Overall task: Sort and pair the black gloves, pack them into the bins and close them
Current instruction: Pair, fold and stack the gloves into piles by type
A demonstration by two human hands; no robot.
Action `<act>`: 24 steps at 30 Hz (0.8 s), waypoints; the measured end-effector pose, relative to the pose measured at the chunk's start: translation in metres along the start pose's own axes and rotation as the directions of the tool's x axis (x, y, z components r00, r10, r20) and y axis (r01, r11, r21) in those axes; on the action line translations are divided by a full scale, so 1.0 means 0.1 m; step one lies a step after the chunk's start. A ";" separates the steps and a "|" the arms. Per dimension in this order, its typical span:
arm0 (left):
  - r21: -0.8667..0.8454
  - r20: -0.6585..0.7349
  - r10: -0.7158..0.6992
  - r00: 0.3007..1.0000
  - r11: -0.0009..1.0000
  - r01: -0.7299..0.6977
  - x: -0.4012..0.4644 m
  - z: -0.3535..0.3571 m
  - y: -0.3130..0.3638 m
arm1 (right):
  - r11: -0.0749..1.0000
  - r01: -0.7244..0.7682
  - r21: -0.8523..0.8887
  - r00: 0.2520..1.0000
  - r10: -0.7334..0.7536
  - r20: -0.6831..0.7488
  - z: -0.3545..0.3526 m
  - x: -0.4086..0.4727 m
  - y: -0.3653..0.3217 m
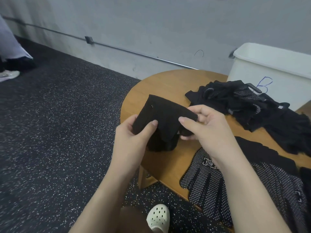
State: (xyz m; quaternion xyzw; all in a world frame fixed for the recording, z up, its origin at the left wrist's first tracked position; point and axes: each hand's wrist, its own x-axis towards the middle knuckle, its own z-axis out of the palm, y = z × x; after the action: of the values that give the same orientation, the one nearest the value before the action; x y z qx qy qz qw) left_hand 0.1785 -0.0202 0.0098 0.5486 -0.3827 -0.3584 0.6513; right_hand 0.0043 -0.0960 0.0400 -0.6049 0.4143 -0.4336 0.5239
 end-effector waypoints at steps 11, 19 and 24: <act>0.466 -0.079 0.093 0.993 0.884 -0.046 0.25 -0.06 -0.06 | 0.982 0.016 -0.191 0.995 -0.033 -0.089 0.16 0.22 0.24; 0.533 -0.126 0.093 0.988 0.846 -0.011 0.22 -0.07 -0.09 | 0.937 -0.051 -0.345 0.990 0.002 -0.142 0.25 0.25 0.33; 0.553 -0.163 0.105 0.981 0.833 0.003 0.19 -0.08 -0.13 | 0.948 -0.026 -0.316 0.979 -0.040 -0.200 0.26 0.25 0.34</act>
State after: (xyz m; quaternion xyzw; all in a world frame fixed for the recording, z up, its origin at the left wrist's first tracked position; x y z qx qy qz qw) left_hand 0.1934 -0.0353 -0.0014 0.7334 -0.4215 -0.1626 0.5080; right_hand 0.0347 -0.1163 0.0066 -0.6352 0.5278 -0.4228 0.3731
